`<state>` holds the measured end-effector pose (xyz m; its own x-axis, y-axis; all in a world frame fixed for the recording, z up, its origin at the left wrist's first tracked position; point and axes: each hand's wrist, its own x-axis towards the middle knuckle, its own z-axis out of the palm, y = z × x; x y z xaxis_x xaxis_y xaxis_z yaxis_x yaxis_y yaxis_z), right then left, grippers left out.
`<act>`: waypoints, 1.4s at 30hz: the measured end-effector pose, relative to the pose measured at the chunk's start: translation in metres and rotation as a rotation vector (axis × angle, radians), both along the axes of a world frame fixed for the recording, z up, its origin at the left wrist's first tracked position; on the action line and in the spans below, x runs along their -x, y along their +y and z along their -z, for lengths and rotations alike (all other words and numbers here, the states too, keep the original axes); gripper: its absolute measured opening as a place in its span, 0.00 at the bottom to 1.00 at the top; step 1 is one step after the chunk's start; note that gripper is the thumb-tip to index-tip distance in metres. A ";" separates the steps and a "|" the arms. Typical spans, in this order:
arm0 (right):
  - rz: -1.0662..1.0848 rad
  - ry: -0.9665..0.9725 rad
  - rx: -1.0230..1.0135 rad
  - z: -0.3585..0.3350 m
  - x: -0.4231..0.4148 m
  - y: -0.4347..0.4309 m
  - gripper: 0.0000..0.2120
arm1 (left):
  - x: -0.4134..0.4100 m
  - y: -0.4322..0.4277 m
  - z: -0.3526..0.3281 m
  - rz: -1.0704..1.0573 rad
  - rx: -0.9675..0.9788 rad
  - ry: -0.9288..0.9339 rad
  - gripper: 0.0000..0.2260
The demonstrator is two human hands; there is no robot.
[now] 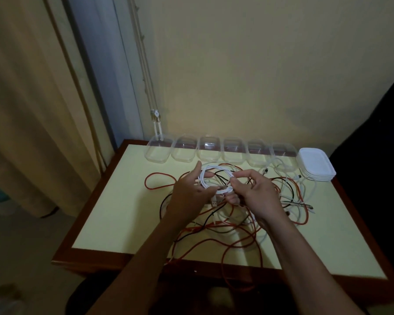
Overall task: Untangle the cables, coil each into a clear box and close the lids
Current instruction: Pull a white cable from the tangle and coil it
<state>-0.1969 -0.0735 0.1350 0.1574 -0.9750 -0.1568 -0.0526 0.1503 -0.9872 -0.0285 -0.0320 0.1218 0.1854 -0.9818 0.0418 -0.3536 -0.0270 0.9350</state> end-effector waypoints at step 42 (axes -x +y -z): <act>-0.404 0.823 0.645 0.126 -0.295 -0.304 0.10 | -0.242 -0.114 0.220 -0.228 -0.380 -1.003 0.26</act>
<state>0.0979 -0.3773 0.0091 0.5615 -0.8124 0.1572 -0.6543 -0.5522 -0.5167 0.2139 -0.1461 -0.0985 0.4154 -0.9093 -0.0229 -0.8990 -0.4143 0.1418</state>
